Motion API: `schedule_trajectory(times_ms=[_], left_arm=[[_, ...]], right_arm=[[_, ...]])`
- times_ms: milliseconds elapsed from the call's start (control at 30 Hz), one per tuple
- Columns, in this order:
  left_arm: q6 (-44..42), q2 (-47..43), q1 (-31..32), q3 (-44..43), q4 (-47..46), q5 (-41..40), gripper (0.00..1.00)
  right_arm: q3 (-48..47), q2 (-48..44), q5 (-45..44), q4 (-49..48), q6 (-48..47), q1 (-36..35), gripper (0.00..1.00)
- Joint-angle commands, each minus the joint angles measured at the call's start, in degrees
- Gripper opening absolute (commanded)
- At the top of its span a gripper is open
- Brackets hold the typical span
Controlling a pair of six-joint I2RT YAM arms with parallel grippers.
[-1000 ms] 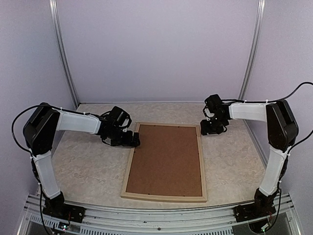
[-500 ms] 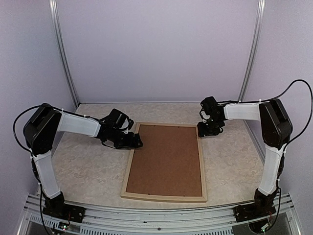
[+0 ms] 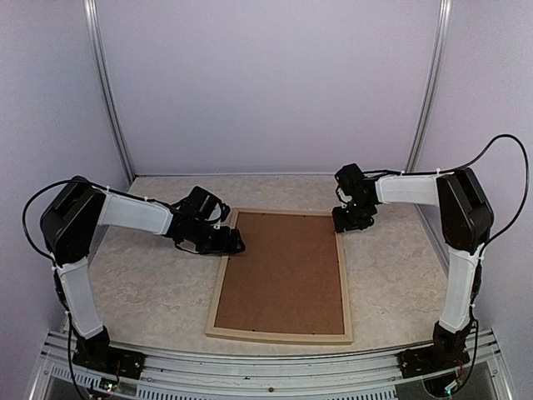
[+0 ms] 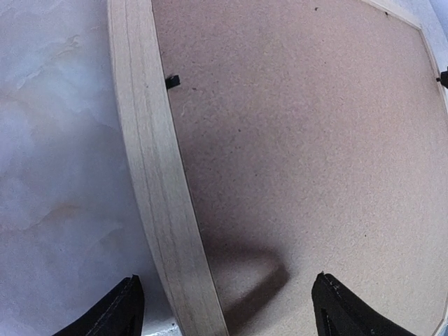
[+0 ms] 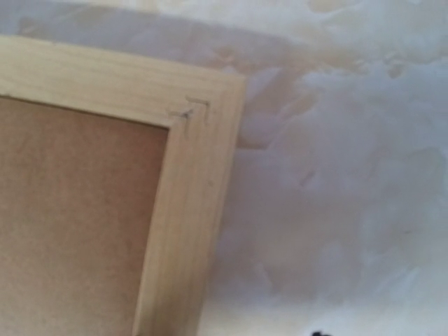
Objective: Put the photo into the frame
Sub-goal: Press the fastener onto the backboard.
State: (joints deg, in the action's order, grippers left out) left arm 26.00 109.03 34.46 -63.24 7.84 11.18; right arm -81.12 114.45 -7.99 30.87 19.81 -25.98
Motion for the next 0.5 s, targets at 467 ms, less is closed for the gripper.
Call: schedule_trajectory(times_ms=[467], left_arm=[[2.7, 2.0, 6.1, 3.1, -0.9, -1.6, 0.81]], right_arm=[[-7.4, 9.2, -5.5, 5.7, 4.3, -10.3, 0.51]])
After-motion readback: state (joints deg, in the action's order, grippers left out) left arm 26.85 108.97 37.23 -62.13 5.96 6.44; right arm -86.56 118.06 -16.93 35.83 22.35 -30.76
